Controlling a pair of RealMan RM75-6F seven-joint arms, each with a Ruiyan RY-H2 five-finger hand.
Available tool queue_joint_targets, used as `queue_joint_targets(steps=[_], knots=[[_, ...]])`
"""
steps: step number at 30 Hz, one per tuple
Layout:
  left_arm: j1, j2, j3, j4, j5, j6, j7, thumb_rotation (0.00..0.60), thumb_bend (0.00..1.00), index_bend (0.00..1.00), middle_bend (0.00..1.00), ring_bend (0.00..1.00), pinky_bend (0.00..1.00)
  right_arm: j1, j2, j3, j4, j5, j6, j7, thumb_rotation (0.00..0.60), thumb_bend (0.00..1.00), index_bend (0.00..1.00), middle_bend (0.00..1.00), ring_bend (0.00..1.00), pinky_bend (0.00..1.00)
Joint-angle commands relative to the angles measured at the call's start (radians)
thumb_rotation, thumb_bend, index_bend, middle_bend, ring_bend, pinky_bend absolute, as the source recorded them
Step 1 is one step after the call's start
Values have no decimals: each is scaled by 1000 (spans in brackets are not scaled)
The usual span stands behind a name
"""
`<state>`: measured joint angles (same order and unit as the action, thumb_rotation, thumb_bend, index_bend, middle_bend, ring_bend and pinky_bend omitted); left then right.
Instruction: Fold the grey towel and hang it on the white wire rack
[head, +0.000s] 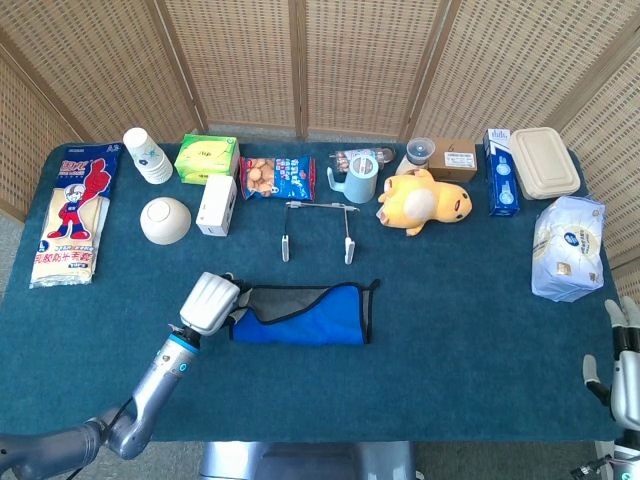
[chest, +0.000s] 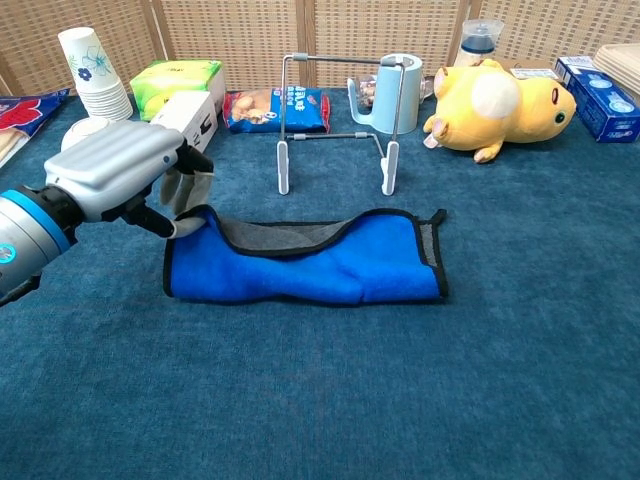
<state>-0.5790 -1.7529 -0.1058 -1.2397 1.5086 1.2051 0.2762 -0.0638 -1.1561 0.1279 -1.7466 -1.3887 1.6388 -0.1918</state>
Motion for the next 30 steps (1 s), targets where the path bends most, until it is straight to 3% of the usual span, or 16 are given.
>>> queue_joint_targets(steps=[1, 6, 15, 20, 26, 30], knots=[[-1, -16, 8, 26, -1, -4, -1, 600, 454, 624, 707, 643, 907, -2, 2, 0, -2, -1, 3, -1, 600, 391, 53, 46, 0, 0], [-1, -31, 18, 53, -3, -11, -7, 600, 449, 567, 688, 634, 905, -5, 5, -2, -6, -5, 6, -2, 600, 391, 53, 46, 0, 0], [0, -34, 16, 65, 1, 7, 11, 600, 383, 354, 634, 595, 900, -8, 8, -3, -9, -7, 11, 0, 600, 391, 53, 47, 0, 0], [1, -33, 15, 71, 3, 16, 29, 600, 347, 251, 553, 530, 889, -7, 7, -3, -10, -7, 9, -3, 600, 391, 53, 47, 0, 0], [9, -37, 13, 74, -1, 32, 51, 600, 330, 168, 500, 488, 874, -4, 6, -1, -12, -7, 6, -7, 600, 392, 53, 46, 0, 0], [15, -38, 12, 66, -23, 20, 82, 600, 363, 163, 491, 482, 874, -2, 5, -1, -12, -6, 2, -9, 600, 391, 53, 47, 0, 0]])
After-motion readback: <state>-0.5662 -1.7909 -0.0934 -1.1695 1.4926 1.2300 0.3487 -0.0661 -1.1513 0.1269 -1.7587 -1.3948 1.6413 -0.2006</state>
